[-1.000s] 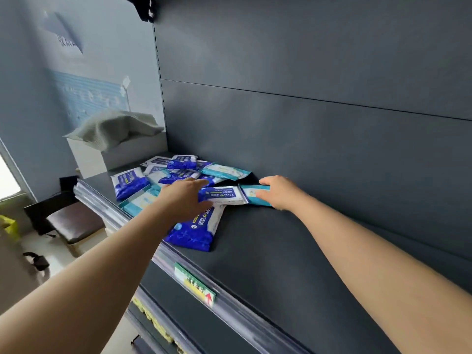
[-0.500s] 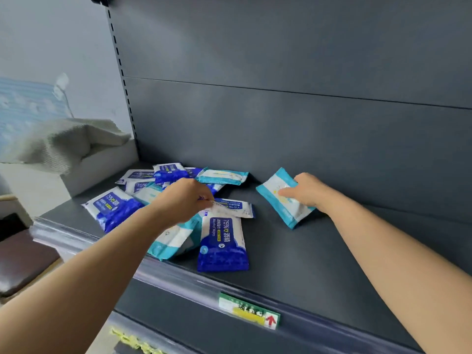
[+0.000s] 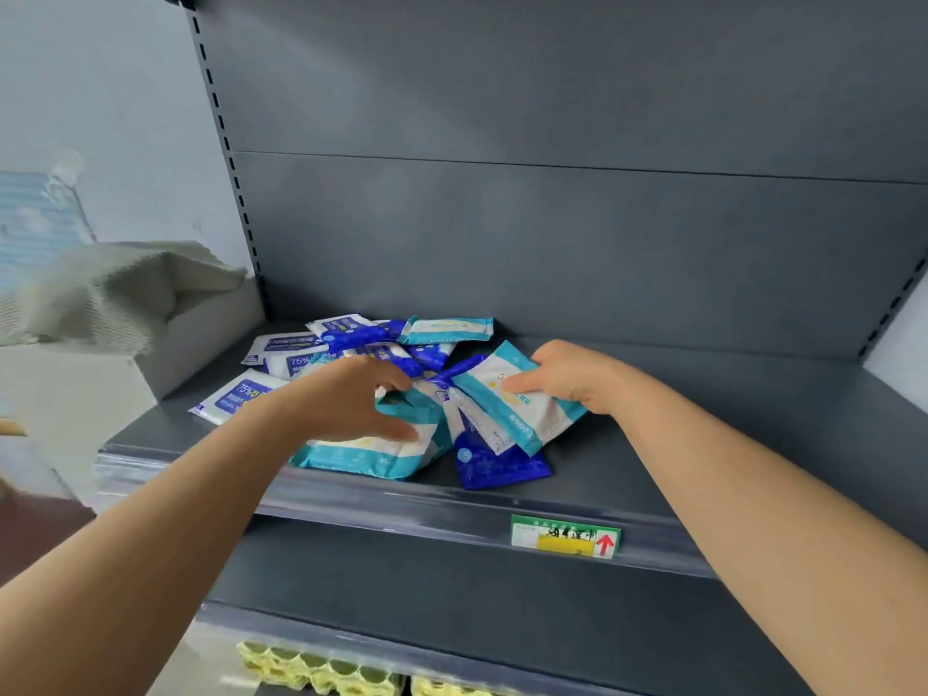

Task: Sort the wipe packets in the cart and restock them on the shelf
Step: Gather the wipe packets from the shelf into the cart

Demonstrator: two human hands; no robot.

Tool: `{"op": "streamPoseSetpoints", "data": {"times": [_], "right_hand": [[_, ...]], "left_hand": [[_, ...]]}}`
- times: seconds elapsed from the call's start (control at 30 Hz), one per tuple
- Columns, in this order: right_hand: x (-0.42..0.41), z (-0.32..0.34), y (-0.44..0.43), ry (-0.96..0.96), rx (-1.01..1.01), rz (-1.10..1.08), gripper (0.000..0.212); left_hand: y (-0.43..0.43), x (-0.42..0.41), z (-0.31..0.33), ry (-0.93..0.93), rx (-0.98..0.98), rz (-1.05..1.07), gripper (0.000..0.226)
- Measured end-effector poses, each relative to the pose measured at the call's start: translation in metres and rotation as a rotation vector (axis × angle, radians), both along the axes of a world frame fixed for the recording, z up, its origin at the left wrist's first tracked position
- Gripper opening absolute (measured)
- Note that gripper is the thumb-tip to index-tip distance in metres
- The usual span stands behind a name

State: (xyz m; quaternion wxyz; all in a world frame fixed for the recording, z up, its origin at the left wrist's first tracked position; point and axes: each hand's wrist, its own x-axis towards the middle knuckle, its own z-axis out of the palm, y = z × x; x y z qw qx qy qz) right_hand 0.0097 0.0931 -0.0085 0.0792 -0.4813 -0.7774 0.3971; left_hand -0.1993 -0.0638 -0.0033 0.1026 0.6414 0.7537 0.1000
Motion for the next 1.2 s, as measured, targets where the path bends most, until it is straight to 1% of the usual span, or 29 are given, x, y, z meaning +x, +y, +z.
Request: {"op": "streamPoseSetpoints", "data": {"times": [0.07, 0.17, 0.23, 0.33, 0.43, 0.53, 0.57, 0.63, 0.7, 0.77, 0.83, 0.93, 1.0, 1.07, 1.13, 1.2], "right_hand": [[0.003, 0.002, -0.003, -0.016, -0.019, -0.03, 0.043], [0.004, 0.0, -0.013, -0.026, -0.158, -0.06, 0.045], [0.001, -0.003, -0.021, -0.011, -0.187, -0.052, 0.041], [-0.003, -0.005, -0.028, 0.016, -0.136, -0.051, 0.037], [-0.002, -0.005, -0.03, 0.058, -0.146, -0.026, 0.026], [0.003, -0.006, -0.026, 0.15, -0.132, -0.037, 0.016], [0.006, -0.006, -0.022, 0.2, -0.131, -0.06, 0.014], [0.016, -0.007, -0.013, 0.278, -0.135, -0.099, 0.01], [0.024, -0.01, -0.005, 0.302, -0.156, -0.12, 0.015], [0.028, -0.012, -0.001, 0.31, -0.177, -0.118, 0.016], [0.029, -0.013, 0.003, 0.318, -0.19, -0.11, 0.016], [0.031, -0.012, 0.009, 0.325, -0.186, -0.123, 0.019], [0.034, -0.011, 0.014, 0.344, -0.183, -0.128, 0.012], [0.039, -0.01, 0.02, 0.361, -0.182, -0.133, 0.009], [0.043, -0.01, 0.027, 0.371, -0.189, -0.144, 0.015], [0.046, -0.009, 0.034, 0.382, -0.201, -0.167, 0.021]], "left_hand": [[-0.005, -0.007, 0.0, 0.023, -0.118, -0.003, 0.068], [-0.004, -0.008, -0.005, 0.005, -0.147, -0.008, 0.071], [0.0, -0.008, -0.009, -0.022, -0.124, -0.019, 0.066], [0.007, -0.009, -0.018, -0.056, -0.068, 0.015, 0.055], [0.014, -0.005, -0.029, -0.081, 0.009, 0.048, 0.039], [0.017, 0.001, -0.035, -0.126, 0.105, 0.006, 0.032], [0.017, 0.001, -0.037, -0.107, 0.105, -0.018, 0.035], [0.019, 0.003, -0.04, 0.023, 0.058, -0.034, 0.04], [0.022, 0.005, -0.041, 0.145, 0.025, -0.012, 0.039], [0.027, 0.009, -0.041, 0.167, 0.013, 0.019, 0.039], [0.033, 0.011, -0.039, 0.137, 0.011, 0.054, 0.041], [0.04, 0.014, -0.039, 0.065, 0.043, 0.103, 0.032], [0.044, 0.022, -0.038, 0.022, 0.08, 0.124, 0.031], [0.051, 0.035, -0.037, -0.037, 0.143, 0.139, 0.032], [0.059, 0.051, -0.035, -0.094, 0.226, 0.147, 0.032], [0.065, 0.06, -0.036, -0.187, 0.321, 0.136, 0.025]]}}
